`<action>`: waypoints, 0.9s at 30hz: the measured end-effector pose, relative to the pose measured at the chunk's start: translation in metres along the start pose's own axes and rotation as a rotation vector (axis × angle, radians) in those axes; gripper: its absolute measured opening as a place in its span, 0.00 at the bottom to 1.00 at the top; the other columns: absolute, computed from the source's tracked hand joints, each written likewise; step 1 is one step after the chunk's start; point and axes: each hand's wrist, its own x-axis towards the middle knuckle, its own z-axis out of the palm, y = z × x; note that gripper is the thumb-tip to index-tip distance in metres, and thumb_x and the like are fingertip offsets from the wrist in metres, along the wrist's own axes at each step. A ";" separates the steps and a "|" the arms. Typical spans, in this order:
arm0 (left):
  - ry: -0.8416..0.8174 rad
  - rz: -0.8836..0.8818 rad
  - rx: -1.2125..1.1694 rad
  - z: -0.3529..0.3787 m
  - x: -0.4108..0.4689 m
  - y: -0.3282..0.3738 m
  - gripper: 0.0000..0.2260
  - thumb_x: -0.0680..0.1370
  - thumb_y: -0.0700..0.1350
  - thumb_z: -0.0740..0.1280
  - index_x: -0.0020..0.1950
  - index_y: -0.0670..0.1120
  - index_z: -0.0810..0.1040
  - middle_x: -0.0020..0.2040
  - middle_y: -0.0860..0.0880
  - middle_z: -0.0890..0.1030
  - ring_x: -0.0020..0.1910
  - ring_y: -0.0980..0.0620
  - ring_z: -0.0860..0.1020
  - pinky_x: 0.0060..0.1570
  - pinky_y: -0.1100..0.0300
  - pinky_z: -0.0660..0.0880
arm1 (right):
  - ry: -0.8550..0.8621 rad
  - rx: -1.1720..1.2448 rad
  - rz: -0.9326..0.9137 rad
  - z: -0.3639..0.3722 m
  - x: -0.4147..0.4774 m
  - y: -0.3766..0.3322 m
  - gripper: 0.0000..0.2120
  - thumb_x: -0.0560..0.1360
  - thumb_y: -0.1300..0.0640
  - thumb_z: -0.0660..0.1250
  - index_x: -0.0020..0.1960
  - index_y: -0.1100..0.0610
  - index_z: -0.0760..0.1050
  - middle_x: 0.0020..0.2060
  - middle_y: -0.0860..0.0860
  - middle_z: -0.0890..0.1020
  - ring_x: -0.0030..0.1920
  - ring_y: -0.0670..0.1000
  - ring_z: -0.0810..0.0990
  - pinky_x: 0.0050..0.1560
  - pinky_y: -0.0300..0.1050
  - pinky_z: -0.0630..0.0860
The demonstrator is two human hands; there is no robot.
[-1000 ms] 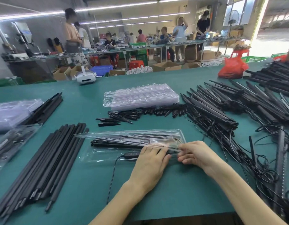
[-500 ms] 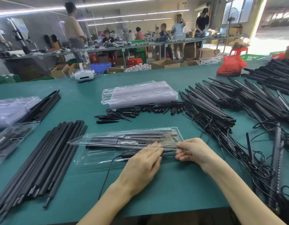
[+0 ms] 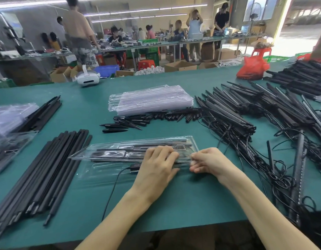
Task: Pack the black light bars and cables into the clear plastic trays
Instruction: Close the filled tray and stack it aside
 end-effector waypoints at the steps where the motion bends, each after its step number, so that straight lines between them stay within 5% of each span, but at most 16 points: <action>1: -0.013 0.002 0.008 0.002 0.003 0.002 0.13 0.73 0.47 0.76 0.55 0.46 0.79 0.52 0.50 0.78 0.52 0.47 0.77 0.53 0.53 0.73 | 0.000 -0.002 -0.002 0.000 0.000 0.000 0.07 0.80 0.65 0.65 0.44 0.68 0.77 0.30 0.57 0.83 0.31 0.52 0.84 0.30 0.38 0.78; 6: 0.056 0.011 0.049 0.011 0.004 0.006 0.04 0.76 0.42 0.73 0.45 0.44 0.79 0.43 0.47 0.78 0.43 0.45 0.78 0.43 0.51 0.77 | -0.002 0.002 -0.012 -0.002 0.000 0.002 0.08 0.79 0.66 0.65 0.42 0.66 0.78 0.32 0.59 0.84 0.33 0.54 0.85 0.32 0.38 0.80; 27: 0.125 0.034 0.038 0.016 -0.003 0.005 0.08 0.81 0.46 0.66 0.46 0.45 0.80 0.44 0.49 0.77 0.43 0.47 0.76 0.43 0.53 0.73 | -0.022 -0.005 -0.029 -0.003 -0.003 0.004 0.07 0.80 0.63 0.66 0.47 0.68 0.78 0.34 0.59 0.85 0.35 0.54 0.86 0.34 0.38 0.80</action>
